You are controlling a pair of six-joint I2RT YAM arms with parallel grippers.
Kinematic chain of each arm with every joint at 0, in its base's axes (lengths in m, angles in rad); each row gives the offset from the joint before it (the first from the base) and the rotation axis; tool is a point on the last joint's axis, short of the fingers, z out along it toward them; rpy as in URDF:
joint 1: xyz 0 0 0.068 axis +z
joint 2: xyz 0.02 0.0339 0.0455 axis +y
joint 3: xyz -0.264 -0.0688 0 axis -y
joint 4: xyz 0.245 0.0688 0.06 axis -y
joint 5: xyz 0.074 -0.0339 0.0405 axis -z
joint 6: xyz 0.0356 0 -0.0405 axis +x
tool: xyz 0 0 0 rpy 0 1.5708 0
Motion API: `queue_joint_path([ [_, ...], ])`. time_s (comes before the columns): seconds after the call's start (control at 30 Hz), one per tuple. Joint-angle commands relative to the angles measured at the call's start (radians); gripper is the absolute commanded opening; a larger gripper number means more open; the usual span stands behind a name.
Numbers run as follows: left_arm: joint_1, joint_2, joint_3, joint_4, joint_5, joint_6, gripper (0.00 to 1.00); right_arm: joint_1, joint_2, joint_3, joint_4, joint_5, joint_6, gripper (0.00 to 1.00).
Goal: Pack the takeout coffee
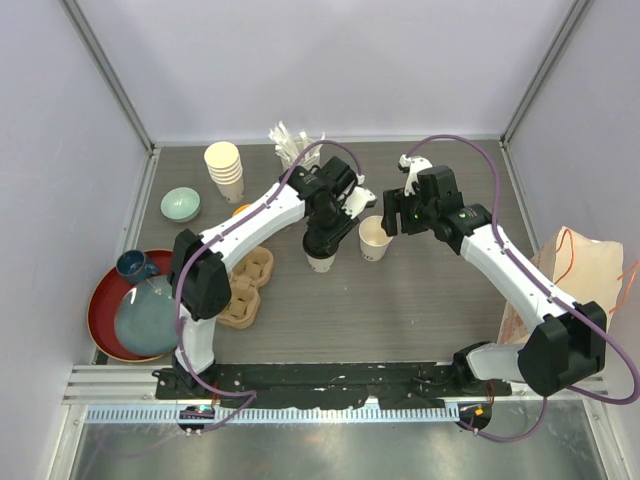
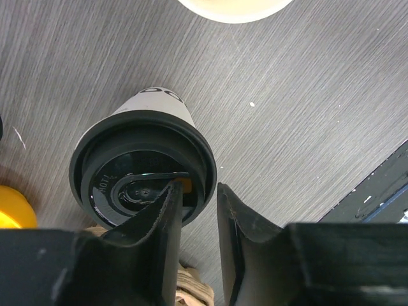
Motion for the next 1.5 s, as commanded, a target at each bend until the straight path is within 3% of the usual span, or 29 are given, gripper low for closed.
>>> queue_joint_path([
  [0.0, -0.006, -0.036, 0.042, -0.015, 0.010, 0.019, 0.36, 0.002, -0.021, 0.013, 0.005, -0.005, -0.003, 0.76],
  [0.47, 0.000, -0.130, 0.131, -0.059, -0.007, 0.035, 0.50, 0.002, -0.019, 0.026, -0.004, -0.016, -0.003, 0.76],
  [0.53, 0.029, -0.160, 0.125, -0.035, 0.005, 0.015, 0.45, 0.002, -0.018, 0.039, -0.003, -0.027, 0.000, 0.76],
  [0.57, 0.046, -0.176, 0.107, -0.024, 0.014, 0.001, 0.39, 0.002, -0.016, 0.047, -0.003, -0.041, 0.003, 0.76],
  [0.6, 0.089, -0.208, 0.093, 0.006, 0.035, -0.013, 0.26, 0.002, -0.015, 0.065, -0.003, -0.053, 0.025, 0.75],
  [0.63, 0.111, -0.220, 0.078, 0.020, 0.043, -0.046, 0.21, 0.002, -0.012, 0.076, 0.000, -0.064, 0.038, 0.73],
  [0.73, 0.193, -0.275, -0.020, 0.109, 0.074, -0.111, 0.15, 0.038, 0.011, 0.107, 0.057, -0.120, 0.108, 0.64],
  [0.93, 0.321, -0.311, -0.221, 0.246, 0.141, -0.249, 0.10, 0.235, 0.140, 0.199, 0.092, -0.044, 0.078, 0.64],
  [1.13, 0.322, -0.285, -0.278, 0.280, 0.230, -0.291, 0.21, 0.263, 0.264, 0.251, 0.081, -0.090, 0.092, 0.65],
  [1.47, 0.329, -0.227, -0.337, 0.350, 0.312, -0.350, 0.21, 0.275, 0.350, 0.282, 0.083, -0.130, 0.079, 0.64],
])
